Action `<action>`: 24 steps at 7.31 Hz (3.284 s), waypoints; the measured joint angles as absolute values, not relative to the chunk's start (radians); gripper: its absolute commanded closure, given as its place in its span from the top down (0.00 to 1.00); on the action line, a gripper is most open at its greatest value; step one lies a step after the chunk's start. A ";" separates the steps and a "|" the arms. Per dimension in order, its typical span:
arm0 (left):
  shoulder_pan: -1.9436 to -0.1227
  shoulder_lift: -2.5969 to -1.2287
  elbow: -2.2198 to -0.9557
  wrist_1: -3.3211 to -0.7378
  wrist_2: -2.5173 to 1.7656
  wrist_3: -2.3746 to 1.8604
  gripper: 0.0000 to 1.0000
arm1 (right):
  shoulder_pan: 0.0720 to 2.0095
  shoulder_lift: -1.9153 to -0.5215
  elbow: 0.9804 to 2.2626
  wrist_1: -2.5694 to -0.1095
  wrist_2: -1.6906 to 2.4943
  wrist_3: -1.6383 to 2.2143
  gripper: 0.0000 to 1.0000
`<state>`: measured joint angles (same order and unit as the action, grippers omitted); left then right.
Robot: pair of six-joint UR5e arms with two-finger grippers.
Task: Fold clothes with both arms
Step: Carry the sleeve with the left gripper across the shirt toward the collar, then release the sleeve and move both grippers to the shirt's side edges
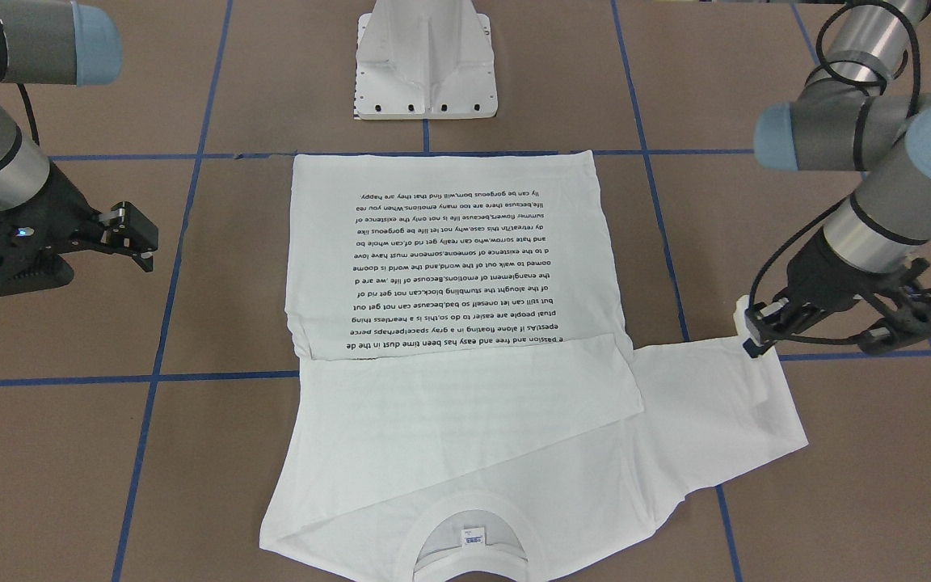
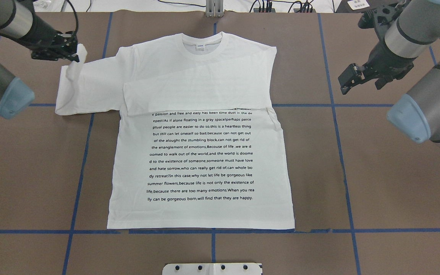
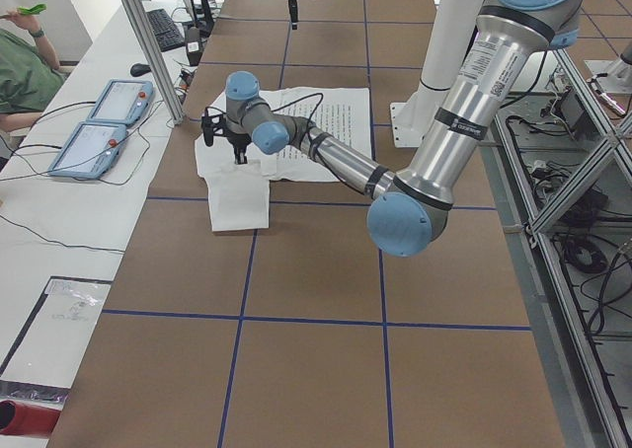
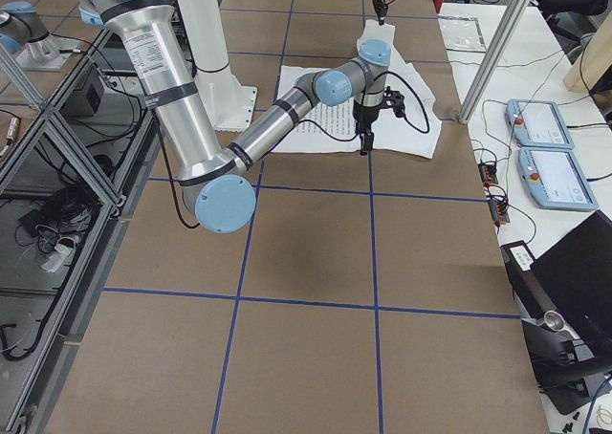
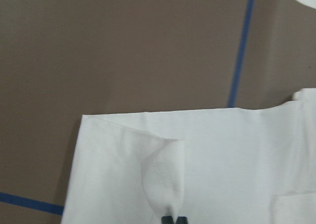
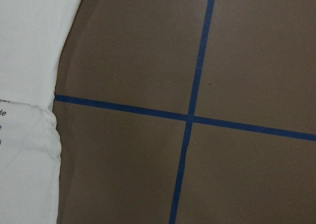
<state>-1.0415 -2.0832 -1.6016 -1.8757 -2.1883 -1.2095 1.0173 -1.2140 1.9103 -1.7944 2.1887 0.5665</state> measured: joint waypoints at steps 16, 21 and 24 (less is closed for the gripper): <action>-0.565 -2.574 -1.268 -2.102 -1.950 -1.750 1.00 | 1.066 -1.326 1.877 -1.772 2.237 0.521 1.00; -0.575 -2.494 -1.322 -2.094 -1.930 -1.614 1.00 | 0.949 -1.298 1.871 -1.567 2.208 0.770 1.00; -0.616 -2.267 -1.632 -1.887 -1.932 -1.391 1.00 | 0.735 -1.327 1.960 -1.451 2.050 1.070 1.00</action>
